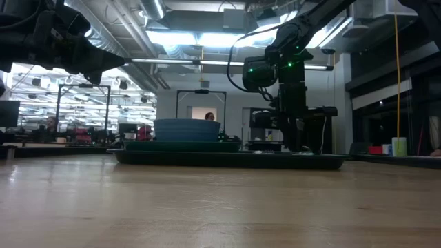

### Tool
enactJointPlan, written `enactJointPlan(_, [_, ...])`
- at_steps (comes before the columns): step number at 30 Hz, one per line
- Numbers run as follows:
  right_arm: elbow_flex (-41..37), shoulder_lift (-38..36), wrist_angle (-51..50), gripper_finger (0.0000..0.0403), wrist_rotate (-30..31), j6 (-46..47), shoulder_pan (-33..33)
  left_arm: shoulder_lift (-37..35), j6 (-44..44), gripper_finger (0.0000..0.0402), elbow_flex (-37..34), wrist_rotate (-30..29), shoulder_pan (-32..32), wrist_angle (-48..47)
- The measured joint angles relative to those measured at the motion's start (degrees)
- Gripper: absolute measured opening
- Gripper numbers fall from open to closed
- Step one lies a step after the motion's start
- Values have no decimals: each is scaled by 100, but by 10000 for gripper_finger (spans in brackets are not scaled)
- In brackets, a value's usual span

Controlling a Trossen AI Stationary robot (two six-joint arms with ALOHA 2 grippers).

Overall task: Set up tray
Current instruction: Return to Home Position

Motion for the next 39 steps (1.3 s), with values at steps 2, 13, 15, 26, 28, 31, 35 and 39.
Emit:
enactJointPlan(2, [0,-34,-8,88,-3,-47,-11,0,0,3,0,1,0,0])
enactJointPlan(13, [4,-966,-166,91,93,-622,-28,-2,2,5,0,-1,0,-37])
enactJointPlan(15, [4,-1160,-230,91,127,-778,49,-2,2,3,0,-1,0,-37])
enactJointPlan(26, [7,-2014,-316,43,1969,-1521,1268,-67,187,2,0,-34,0,-34])
enactJointPlan(28, [7,-2027,-314,18,2336,-1506,1582,-136,205,1,0,-40,0,-39])
enactJointPlan(31, [7,-1983,-302,8,2842,-1474,2019,-293,214,3,-39,-43,1,-30])
enactJointPlan(35, [7,-1965,-300,15,3404,-1091,2523,-502,149,1,-122,-45,-9,-9])
enactJointPlan(39, [7,-1934,-291,6,4006,-622,3055,-815,154,2,-286,-49,-75,137])
